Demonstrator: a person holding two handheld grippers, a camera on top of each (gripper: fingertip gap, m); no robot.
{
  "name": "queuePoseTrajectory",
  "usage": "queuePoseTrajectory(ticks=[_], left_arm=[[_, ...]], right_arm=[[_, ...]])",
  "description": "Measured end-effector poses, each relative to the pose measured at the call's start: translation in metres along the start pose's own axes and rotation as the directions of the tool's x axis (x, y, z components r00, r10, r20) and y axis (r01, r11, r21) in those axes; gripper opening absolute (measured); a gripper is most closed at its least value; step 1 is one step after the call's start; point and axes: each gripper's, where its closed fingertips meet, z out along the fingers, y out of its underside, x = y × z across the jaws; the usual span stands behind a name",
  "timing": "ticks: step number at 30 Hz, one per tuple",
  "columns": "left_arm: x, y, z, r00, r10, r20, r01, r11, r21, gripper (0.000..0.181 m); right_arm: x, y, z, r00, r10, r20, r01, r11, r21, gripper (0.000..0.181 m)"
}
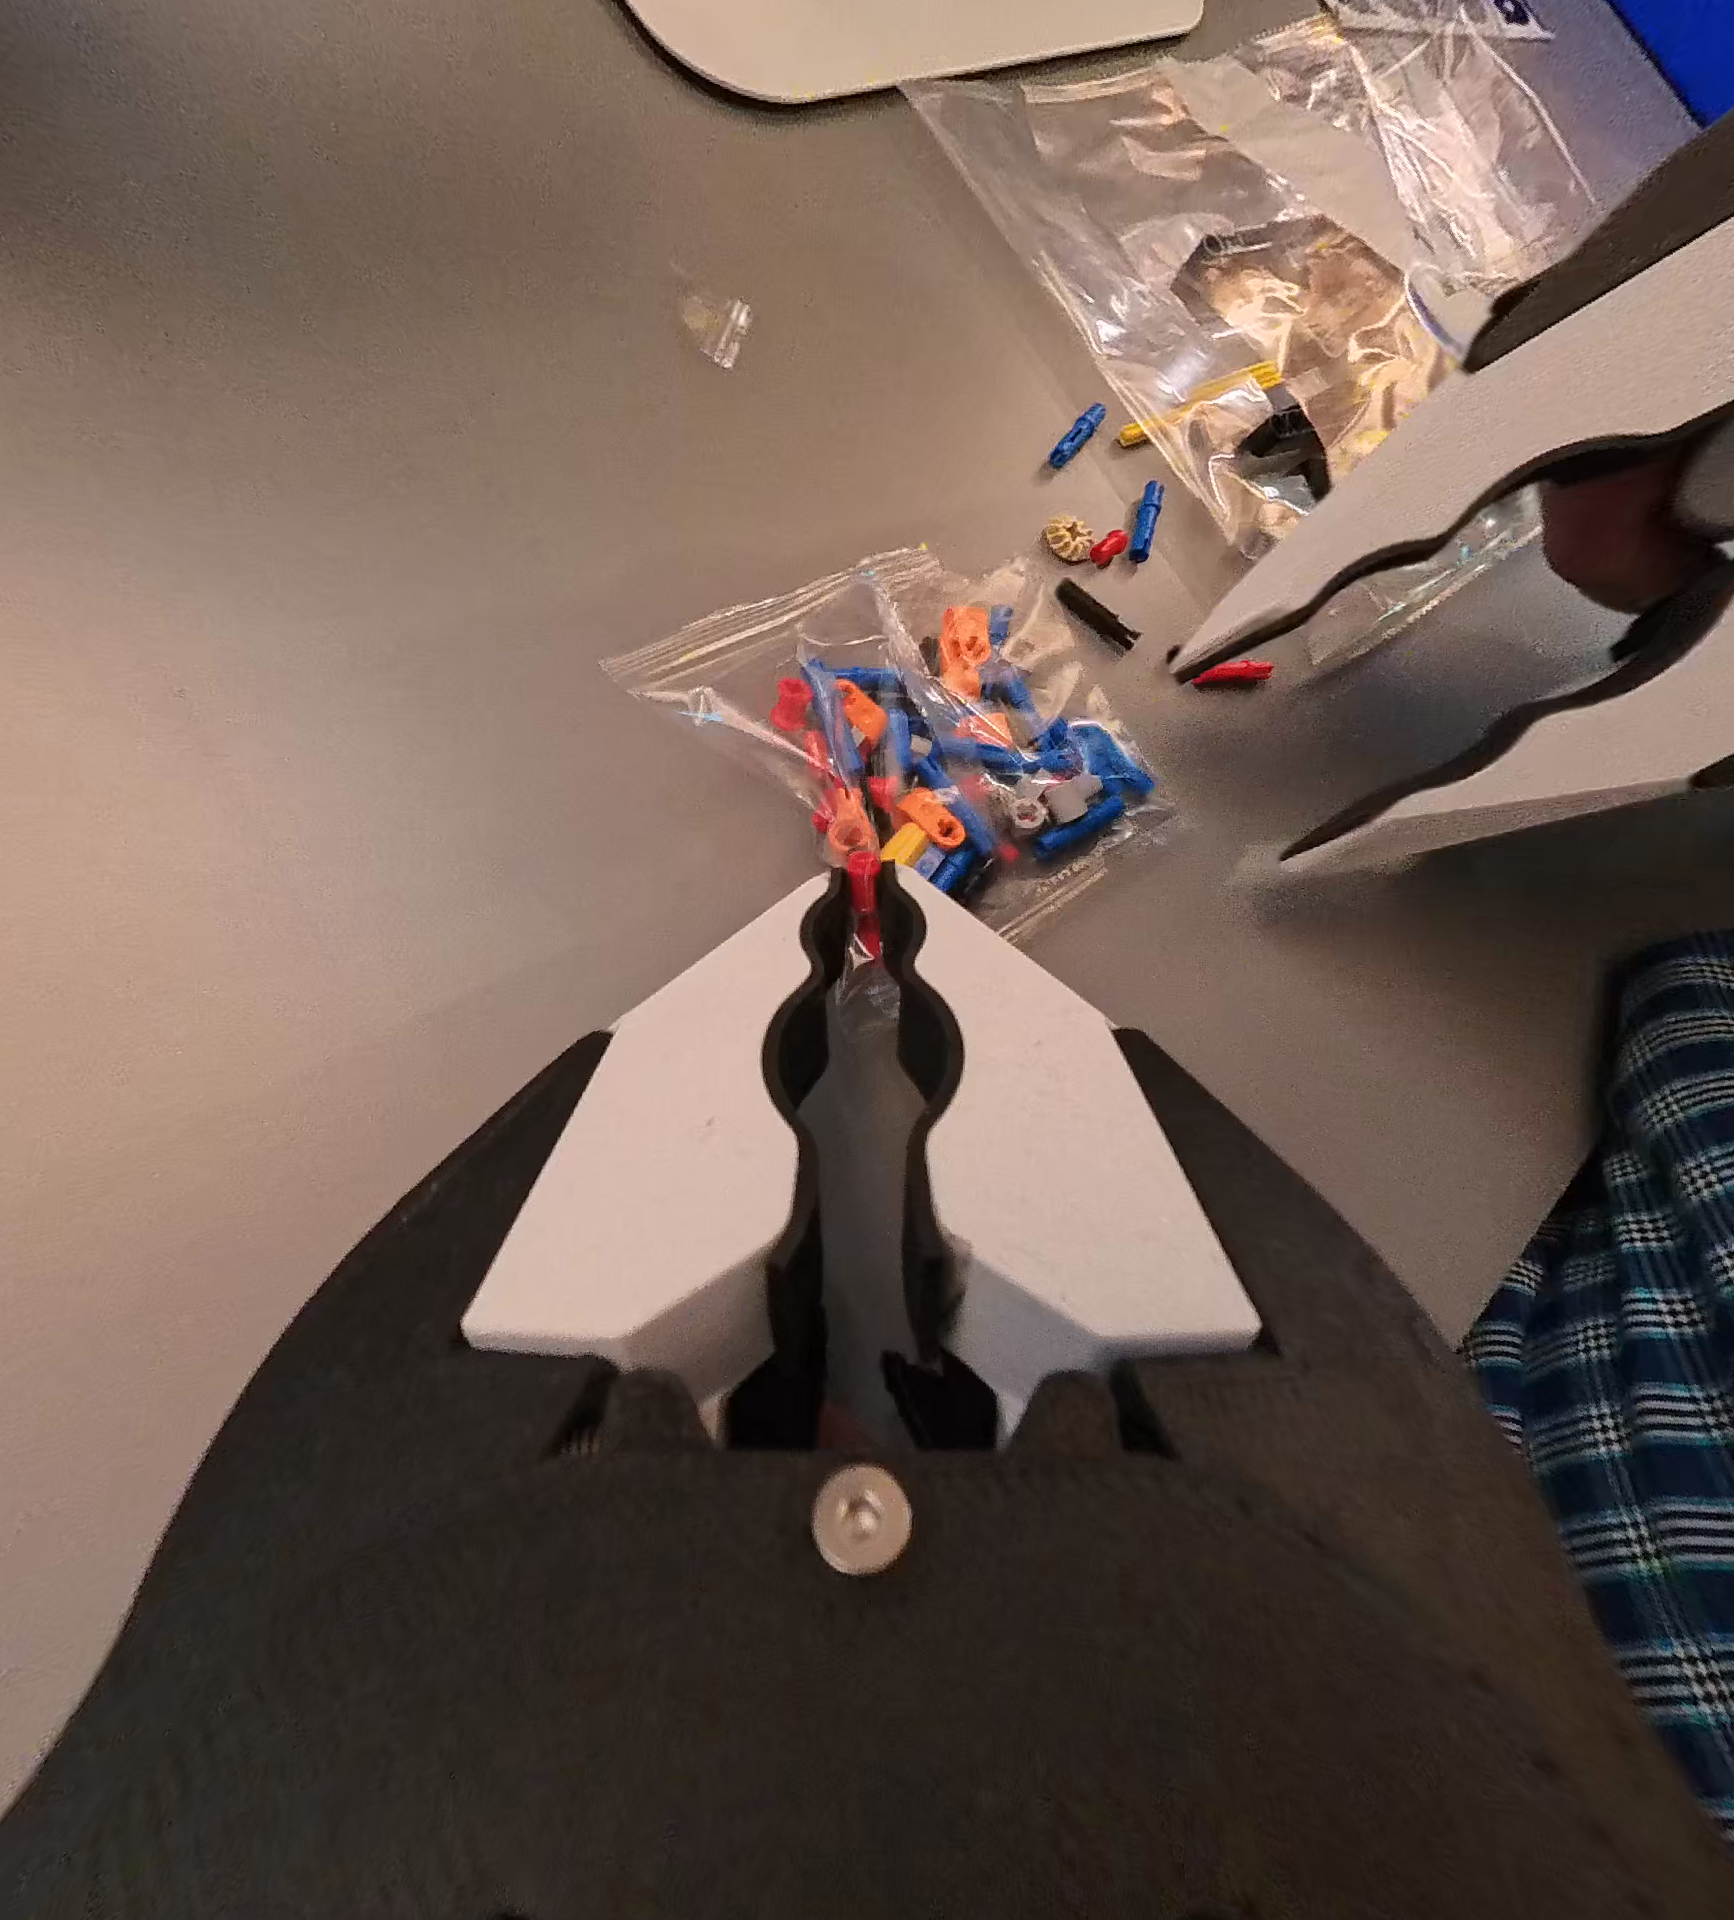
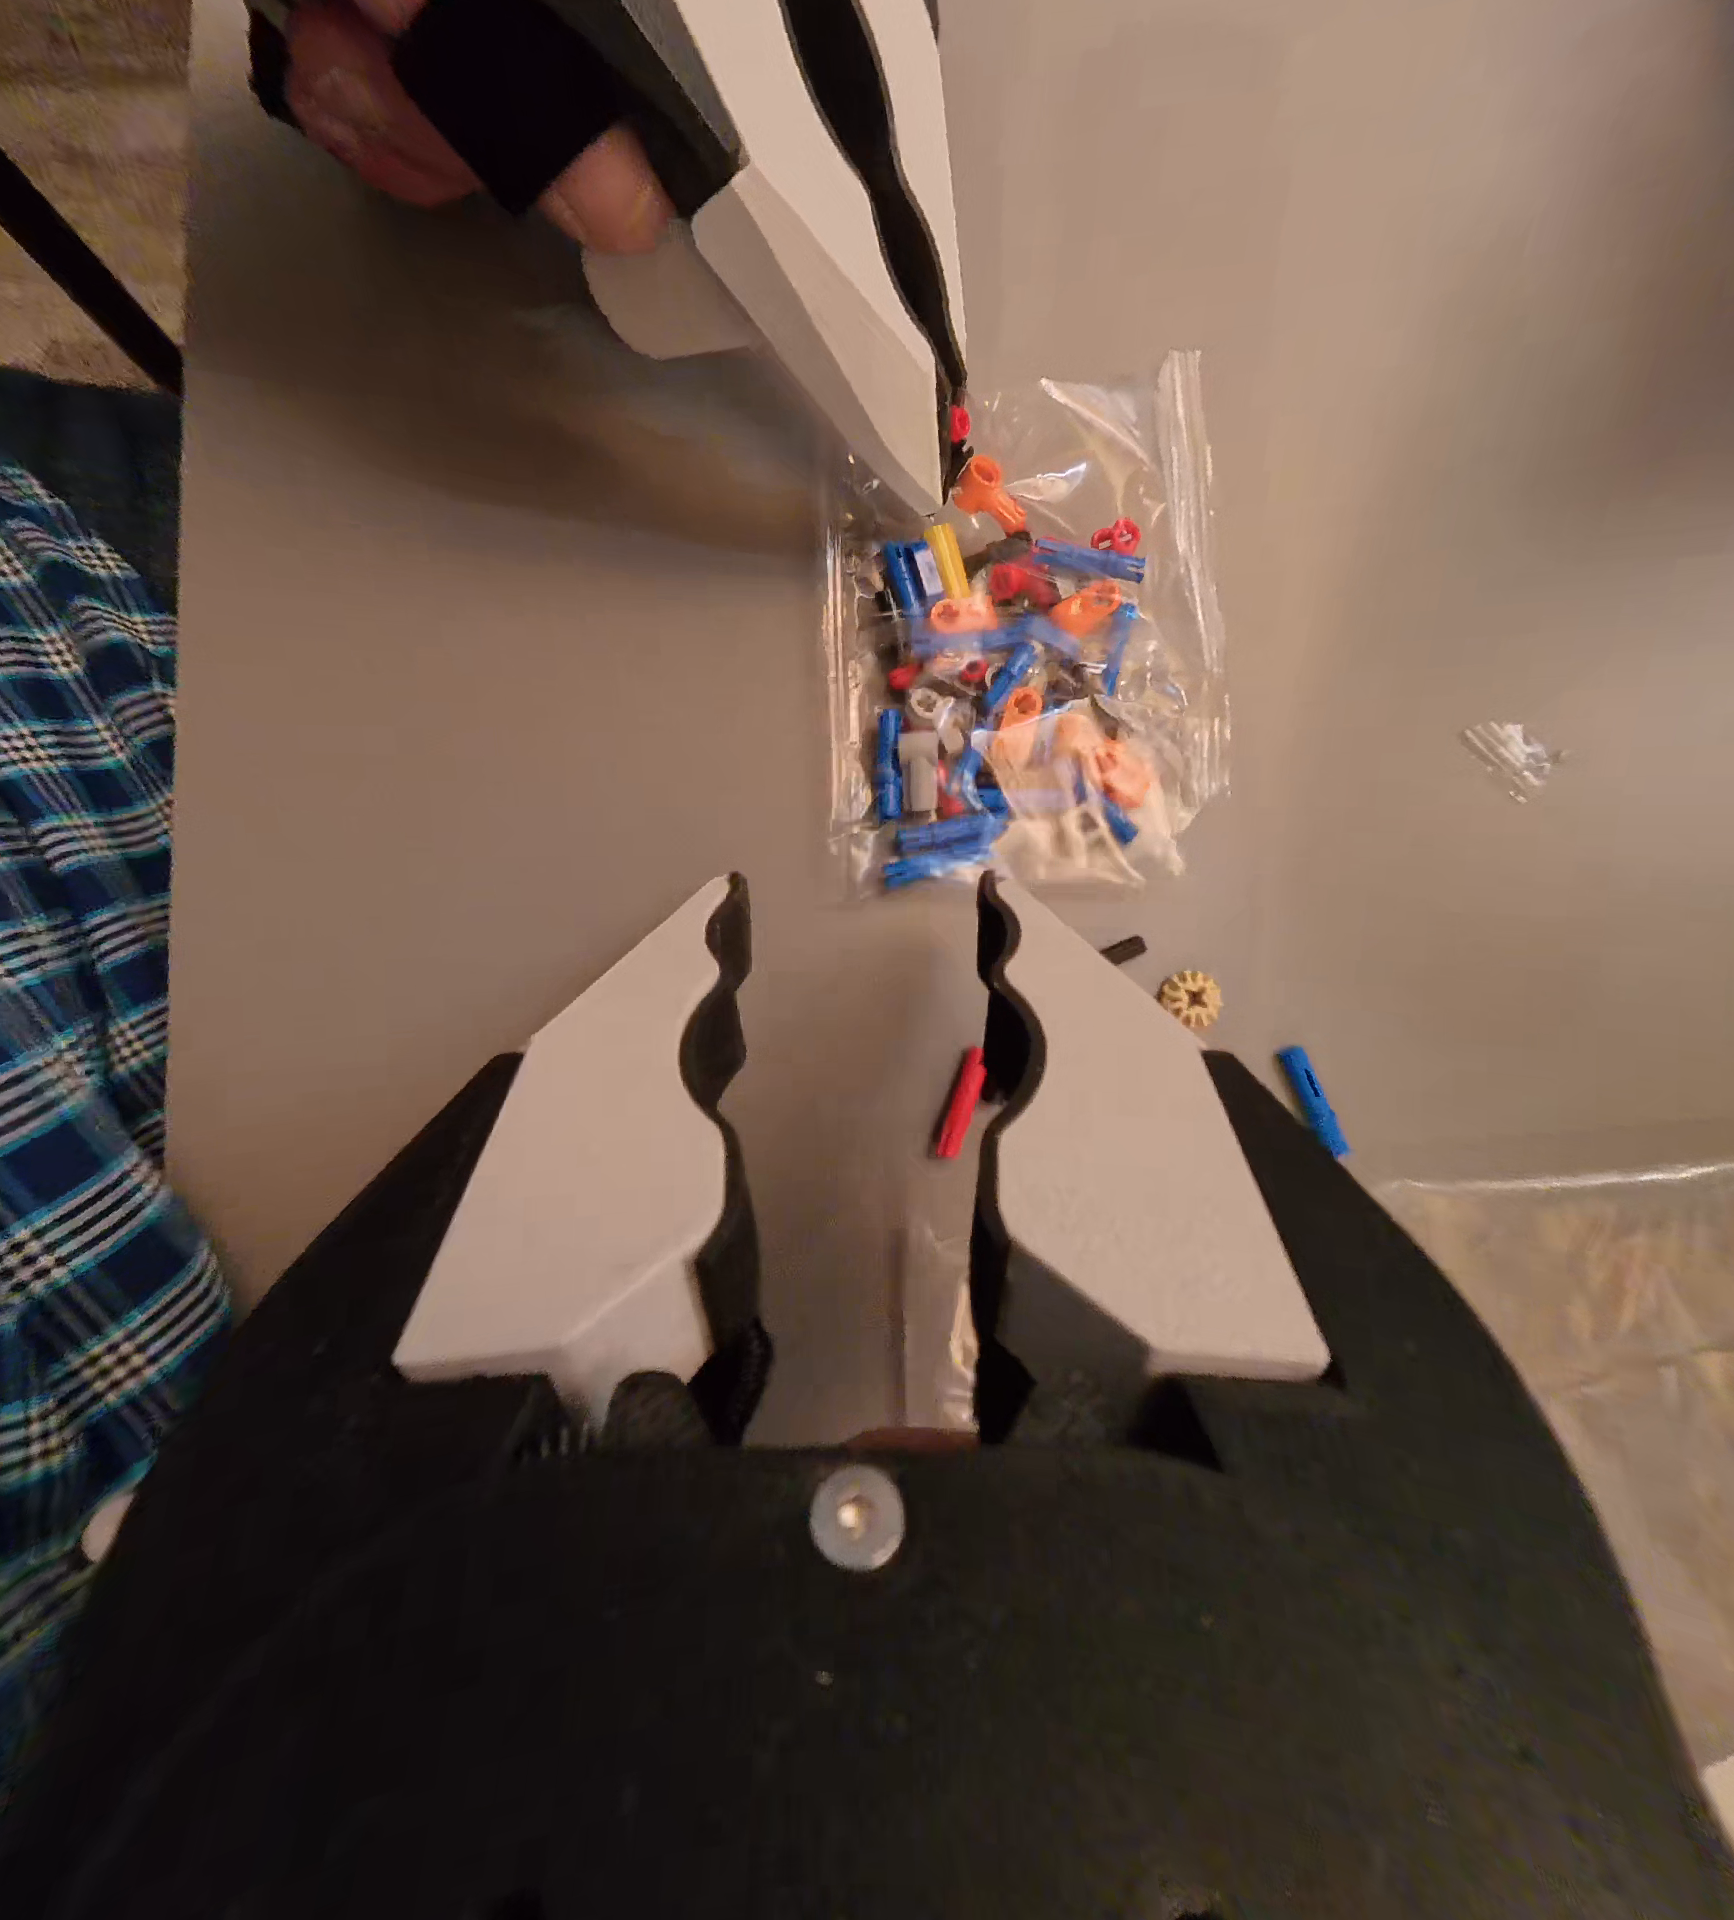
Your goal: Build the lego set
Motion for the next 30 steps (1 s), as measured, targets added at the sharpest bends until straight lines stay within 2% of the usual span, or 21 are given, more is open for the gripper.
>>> queuePoseTrajectory(ticks=[1, 4, 12, 17, 20, 25, 30], left_arm=[[-0.001, 0.000, -0.001, 1.000, -0.004, 0.001, 0.004, 1.000, 0.002, 0.003], [-0.007, 0.001, -0.003, 1.000, -0.008, 0.018, 0.008, 1.000, 0.001, 0.003], [-0.029, 0.003, -0.011, 0.994, -0.069, 0.085, 0.068, 0.998, 0.018, 0.011], [-0.032, 0.005, -0.013, 0.989, -0.097, 0.109, 0.095, 0.995, 0.019, 0.031], [-0.033, 0.004, -0.017, 0.988, -0.098, 0.122, 0.095, 0.995, 0.025, 0.034], [-0.027, 0.006, -0.016, 0.990, -0.083, 0.117, 0.081, 0.997, 0.017, 0.022], [-0.024, 0.004, -0.011, 0.991, -0.033, 0.127, 0.032, 0.999, 0.009, 0.009]], right_arm=[[0.001, -0.001, -0.004, 1.000, 0.013, 0.002, -0.013, 1.000, 0.014, 0.041], [0.007, 0.000, -0.016, 0.998, 0.068, -0.004, -0.067, 0.996, 0.061, 0.041], [0.038, 0.027, -0.044, 0.979, 0.193, -0.068, -0.187, 0.978, 0.089, 0.039], [0.046, 0.035, -0.053, 0.971, 0.226, -0.081, -0.218, 0.971, 0.102, 0.038], [0.048, 0.037, -0.056, 0.967, 0.241, -0.083, -0.231, 0.967, 0.112, 0.039], [0.045, 0.035, -0.058, 0.967, 0.243, -0.069, -0.234, 0.964, 0.125, 0.038], [0.036, 0.018, -0.049, 0.969, 0.246, -0.013, -0.241, 0.959, 0.150, 0.036]])
